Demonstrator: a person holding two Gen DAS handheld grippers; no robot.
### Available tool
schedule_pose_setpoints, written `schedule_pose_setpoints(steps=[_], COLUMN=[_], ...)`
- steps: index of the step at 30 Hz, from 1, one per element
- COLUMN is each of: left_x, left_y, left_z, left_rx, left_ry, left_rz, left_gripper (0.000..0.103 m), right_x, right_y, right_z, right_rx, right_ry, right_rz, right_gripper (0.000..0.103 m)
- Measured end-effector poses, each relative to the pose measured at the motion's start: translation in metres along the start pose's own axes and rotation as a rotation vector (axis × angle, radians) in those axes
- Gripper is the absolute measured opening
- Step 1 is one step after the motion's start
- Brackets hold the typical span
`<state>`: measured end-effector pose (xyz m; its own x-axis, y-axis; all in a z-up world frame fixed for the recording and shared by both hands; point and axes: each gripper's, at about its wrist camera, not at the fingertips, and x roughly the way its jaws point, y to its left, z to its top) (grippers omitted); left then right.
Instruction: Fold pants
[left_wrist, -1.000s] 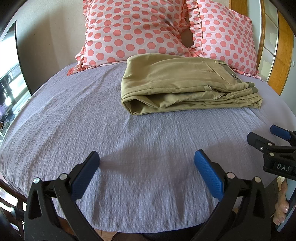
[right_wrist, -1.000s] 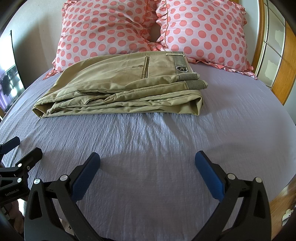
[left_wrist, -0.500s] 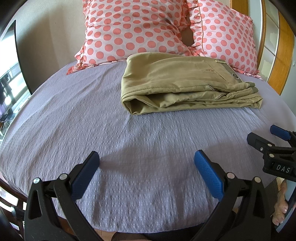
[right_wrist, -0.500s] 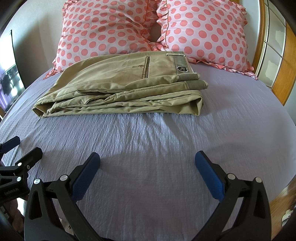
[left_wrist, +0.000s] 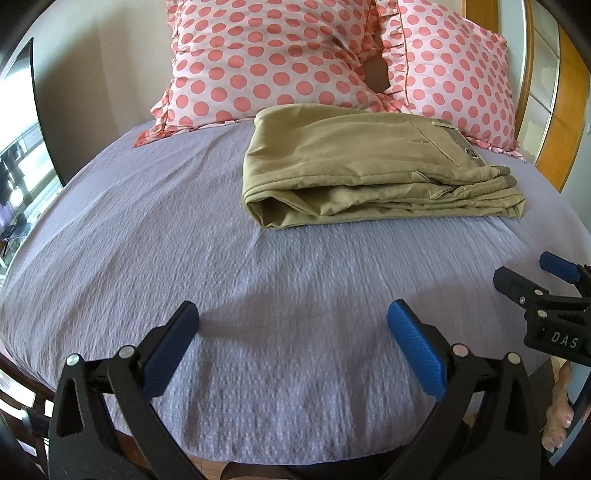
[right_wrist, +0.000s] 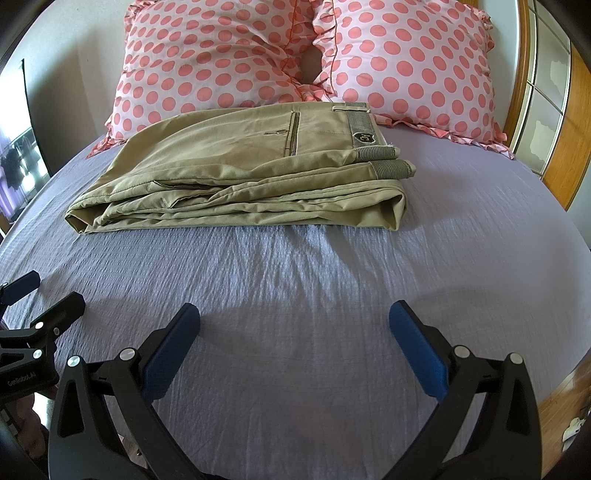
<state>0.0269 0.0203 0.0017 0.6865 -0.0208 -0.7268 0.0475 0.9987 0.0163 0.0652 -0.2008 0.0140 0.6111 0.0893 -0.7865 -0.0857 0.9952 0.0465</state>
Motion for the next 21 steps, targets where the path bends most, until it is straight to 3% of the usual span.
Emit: schedule_pose_setpoints(steps=[21], left_x=[0.0017], left_y=[0.0006], left_z=[0.0031], left_rx=[0.003], left_ry=[0.008], left_rz=[0.002], left_gripper=[0.101], right_x=[0.0003], right_y=[0.0002], right_z=[0.0001], right_rx=[0.002], right_ry=[-0.002], right_rz=[-0.001], right_gripper=[0.102])
